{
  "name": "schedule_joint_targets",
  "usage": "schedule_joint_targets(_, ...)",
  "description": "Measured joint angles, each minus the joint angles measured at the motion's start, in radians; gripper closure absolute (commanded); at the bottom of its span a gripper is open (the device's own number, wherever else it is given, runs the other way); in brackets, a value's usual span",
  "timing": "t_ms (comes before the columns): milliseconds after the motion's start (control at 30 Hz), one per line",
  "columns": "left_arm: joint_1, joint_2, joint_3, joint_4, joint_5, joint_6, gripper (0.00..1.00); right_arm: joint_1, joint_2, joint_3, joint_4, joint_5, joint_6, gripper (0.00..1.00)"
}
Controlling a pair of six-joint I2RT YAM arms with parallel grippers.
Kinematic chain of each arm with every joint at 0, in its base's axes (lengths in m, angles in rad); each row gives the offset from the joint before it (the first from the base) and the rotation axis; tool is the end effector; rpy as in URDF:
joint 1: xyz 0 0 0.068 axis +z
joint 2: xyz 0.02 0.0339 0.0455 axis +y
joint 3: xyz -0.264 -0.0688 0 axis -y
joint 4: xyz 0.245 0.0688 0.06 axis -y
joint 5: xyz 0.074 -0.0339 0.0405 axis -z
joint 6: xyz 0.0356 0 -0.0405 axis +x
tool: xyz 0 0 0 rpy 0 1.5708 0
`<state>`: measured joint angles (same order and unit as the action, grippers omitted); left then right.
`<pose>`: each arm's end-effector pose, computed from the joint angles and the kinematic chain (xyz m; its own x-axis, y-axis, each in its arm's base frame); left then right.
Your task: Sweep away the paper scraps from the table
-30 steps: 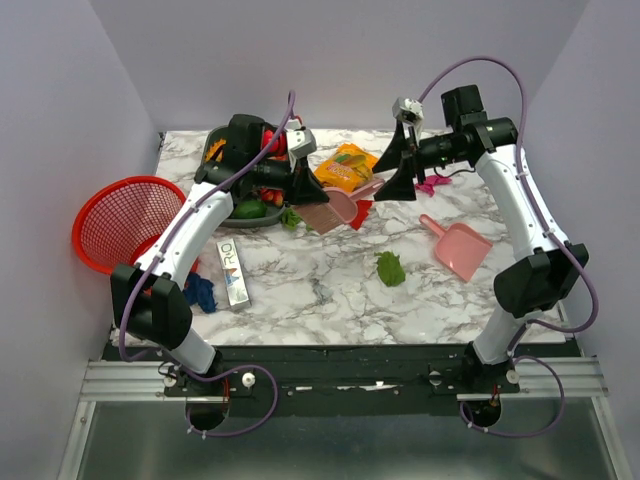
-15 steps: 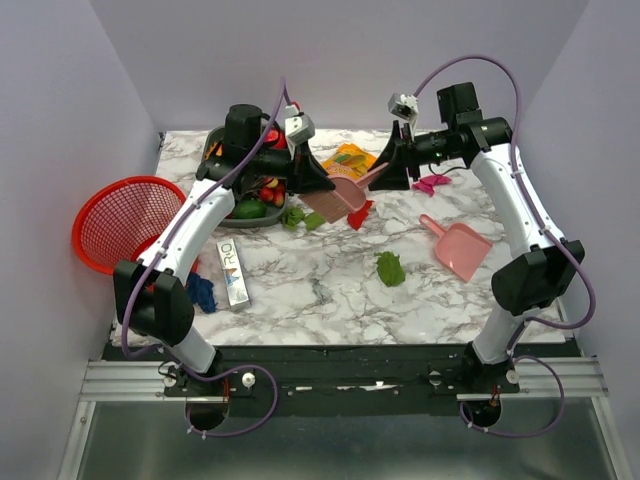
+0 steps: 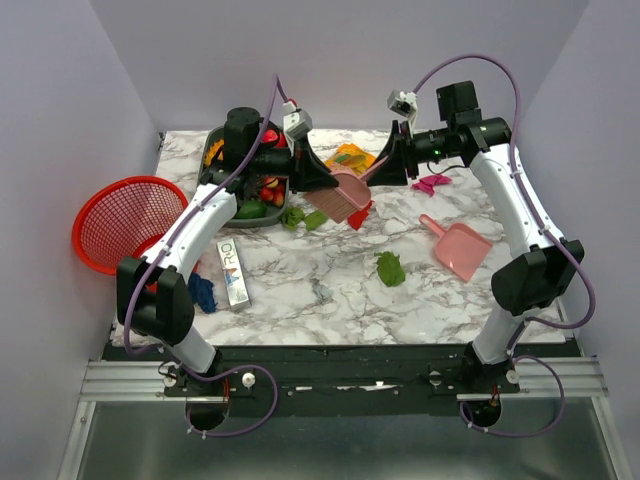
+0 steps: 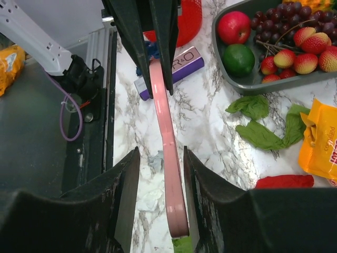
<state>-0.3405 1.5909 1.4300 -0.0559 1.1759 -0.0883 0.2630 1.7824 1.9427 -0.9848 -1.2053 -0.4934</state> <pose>0.3306 -0.1520 0.3786 -0.2882 0.0661 -0.9553 0.9565 0.0677 -0.2839 0.3454 0.1274 0.4063 -0.2904 -0.2535 -0.9227 -0.9569 0.0684 0.2824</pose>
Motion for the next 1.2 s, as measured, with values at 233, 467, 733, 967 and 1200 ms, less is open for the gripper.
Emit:
schedule_joint_targets(233,0.000,0.005,-0.004,0.082,0.008,-0.073,1.00,0.000,0.000,-0.008,0.008,0.000,0.012,0.60)
schedule_joint_targets(467,0.000,0.022,-0.005,0.101,0.014,-0.096,1.00,0.000,0.009,-0.006,0.026,0.000,0.034,0.66)
schedule_joint_targets(733,0.001,0.037,-0.005,0.112,0.018,-0.116,1.00,0.000,0.027,-0.004,0.033,0.001,0.045,0.91)
schedule_joint_targets(967,0.014,0.060,-0.001,0.116,0.004,-0.143,0.39,0.007,0.029,-0.001,0.055,0.072,0.093,0.99)
schedule_joint_targets(1200,0.019,0.066,0.010,0.106,-0.088,-0.126,0.01,-0.006,-0.100,-0.104,0.100,0.460,0.210,1.00)
